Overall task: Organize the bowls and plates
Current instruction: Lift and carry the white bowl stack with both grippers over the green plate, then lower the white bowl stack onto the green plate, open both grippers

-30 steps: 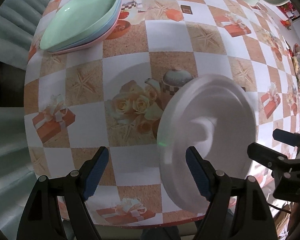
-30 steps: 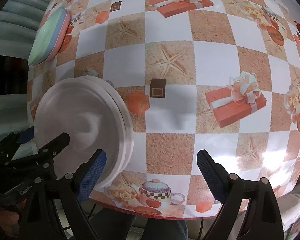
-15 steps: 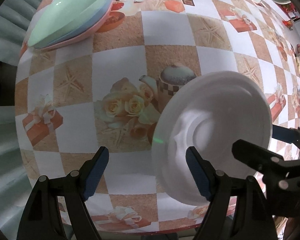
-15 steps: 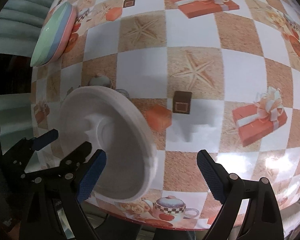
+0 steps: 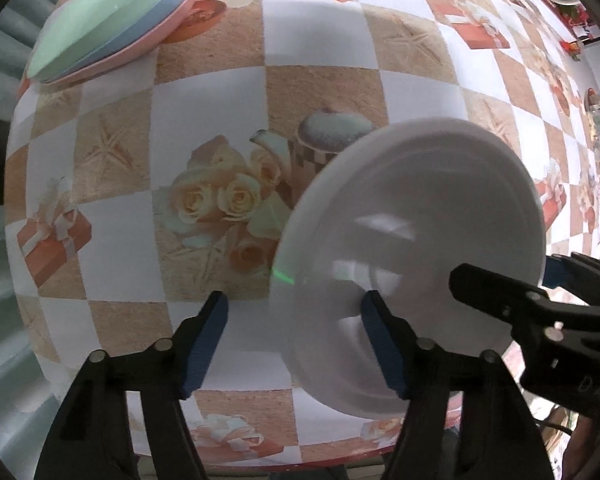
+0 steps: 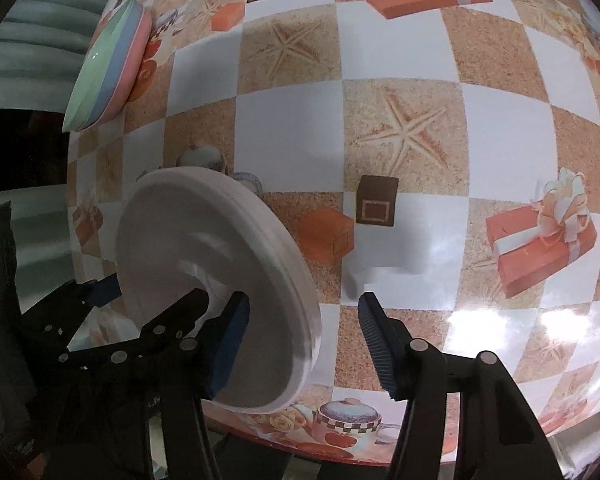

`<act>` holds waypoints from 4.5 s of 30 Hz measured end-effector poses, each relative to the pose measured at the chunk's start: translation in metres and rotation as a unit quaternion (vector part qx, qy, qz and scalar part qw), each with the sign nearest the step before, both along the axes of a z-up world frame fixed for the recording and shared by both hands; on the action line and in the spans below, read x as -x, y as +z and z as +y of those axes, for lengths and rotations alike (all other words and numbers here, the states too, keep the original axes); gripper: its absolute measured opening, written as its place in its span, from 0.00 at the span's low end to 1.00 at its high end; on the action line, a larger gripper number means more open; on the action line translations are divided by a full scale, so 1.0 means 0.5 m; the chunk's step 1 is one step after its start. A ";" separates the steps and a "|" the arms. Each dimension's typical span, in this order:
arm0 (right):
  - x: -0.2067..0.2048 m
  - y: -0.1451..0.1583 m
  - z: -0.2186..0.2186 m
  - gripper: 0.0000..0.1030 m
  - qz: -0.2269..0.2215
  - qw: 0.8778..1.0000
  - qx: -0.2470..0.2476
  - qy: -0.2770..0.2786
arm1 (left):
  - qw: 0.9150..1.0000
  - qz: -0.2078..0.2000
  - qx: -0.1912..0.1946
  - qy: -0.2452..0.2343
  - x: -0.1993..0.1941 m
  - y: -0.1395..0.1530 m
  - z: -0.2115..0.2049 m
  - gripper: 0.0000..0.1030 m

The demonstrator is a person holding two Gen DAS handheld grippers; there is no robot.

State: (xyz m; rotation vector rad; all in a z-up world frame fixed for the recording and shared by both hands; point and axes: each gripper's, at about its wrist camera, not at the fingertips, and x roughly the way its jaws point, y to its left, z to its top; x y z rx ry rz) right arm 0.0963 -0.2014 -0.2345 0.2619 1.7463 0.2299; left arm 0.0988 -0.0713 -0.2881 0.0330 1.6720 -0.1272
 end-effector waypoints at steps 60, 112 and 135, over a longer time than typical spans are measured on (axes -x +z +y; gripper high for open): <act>-0.106 0.208 -0.022 0.30 -0.061 0.998 -0.029 -0.007 | 0.994 -0.100 0.014 -0.040 -0.094 0.229 -0.100 0.40; -0.384 0.098 0.291 0.30 -0.069 0.997 -0.027 0.019 | 0.993 -0.114 0.011 0.040 -0.362 0.142 0.238 0.40; -0.402 0.104 0.323 0.84 -0.094 0.994 -0.037 0.044 | 0.991 -0.131 0.004 0.016 -0.363 0.143 0.225 0.95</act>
